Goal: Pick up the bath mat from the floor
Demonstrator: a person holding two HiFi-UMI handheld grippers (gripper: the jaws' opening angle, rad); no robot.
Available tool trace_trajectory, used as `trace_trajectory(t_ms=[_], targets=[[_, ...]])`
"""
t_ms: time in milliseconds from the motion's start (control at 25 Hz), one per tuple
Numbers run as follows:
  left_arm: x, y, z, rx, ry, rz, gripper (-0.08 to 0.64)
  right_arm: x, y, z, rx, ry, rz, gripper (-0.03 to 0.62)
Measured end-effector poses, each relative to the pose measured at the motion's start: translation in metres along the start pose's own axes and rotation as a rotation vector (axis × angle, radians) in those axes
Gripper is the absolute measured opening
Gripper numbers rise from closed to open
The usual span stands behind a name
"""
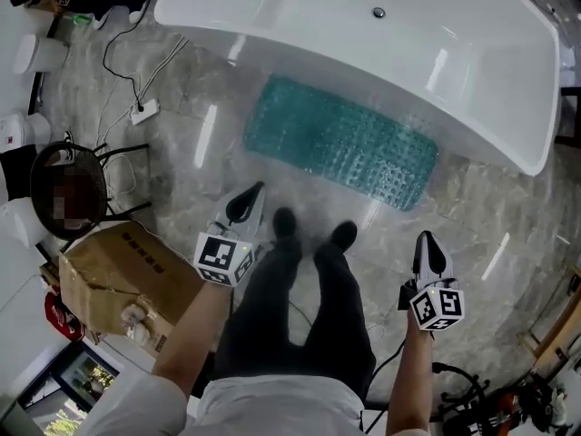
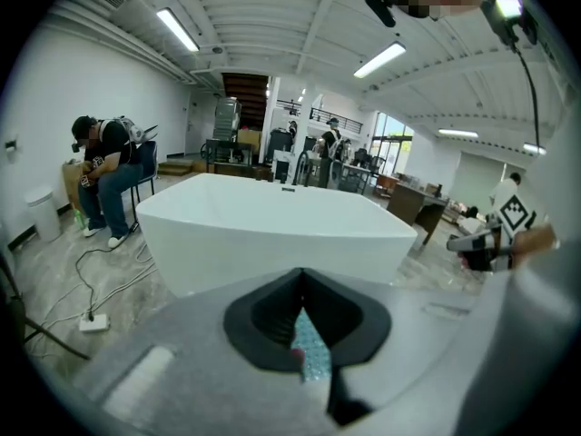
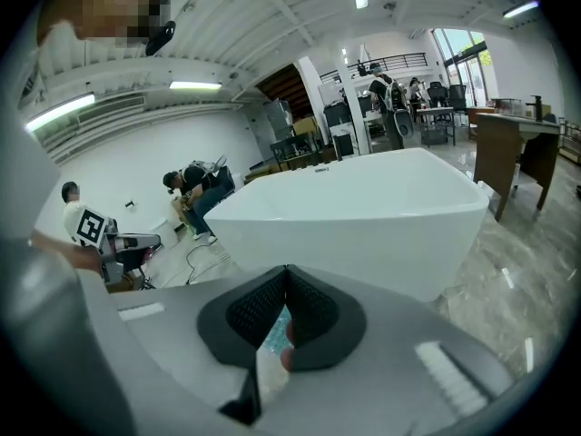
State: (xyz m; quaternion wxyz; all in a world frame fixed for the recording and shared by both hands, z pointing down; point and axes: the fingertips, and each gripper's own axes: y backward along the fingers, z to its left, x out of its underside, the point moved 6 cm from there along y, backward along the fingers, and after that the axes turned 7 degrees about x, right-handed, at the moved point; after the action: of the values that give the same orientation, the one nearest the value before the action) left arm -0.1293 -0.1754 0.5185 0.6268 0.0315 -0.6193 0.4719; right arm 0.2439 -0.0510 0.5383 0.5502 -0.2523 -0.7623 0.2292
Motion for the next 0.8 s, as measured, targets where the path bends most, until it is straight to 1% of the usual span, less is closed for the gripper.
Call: trace_trajectory(t_ms=[160,240,320,480,680,800], targets=[[0.039,-0.034,0.023,-0.009,-0.011,0.012,0.003,0.034,-0.042,-0.018,0.003,0.006,0.016,0.006],[0.059,-0.051,0.036,-0.015,-0.030,0.021,0.003,0.052,-0.064,-0.028,0.005,0.007,0.024,0.006],[0.080,-0.067,0.055,-0.030,-0.055,0.031,0.003,0.070,-0.085,-0.035,0.007,0.013,0.035,0.008],[0.122,-0.093,0.092,-0.054,-0.069,0.049,0.003,0.105,-0.122,-0.050,0.013,0.029,0.048,0.014],[0.170,-0.141,0.120,-0.039,-0.103,0.083,0.003,0.145,-0.174,-0.085,0.023,0.045,0.061,0.022],[0.199,-0.171,0.138,-0.014,-0.113,0.092,0.005,0.170,-0.207,-0.105,0.025,0.062,0.070,0.026]])
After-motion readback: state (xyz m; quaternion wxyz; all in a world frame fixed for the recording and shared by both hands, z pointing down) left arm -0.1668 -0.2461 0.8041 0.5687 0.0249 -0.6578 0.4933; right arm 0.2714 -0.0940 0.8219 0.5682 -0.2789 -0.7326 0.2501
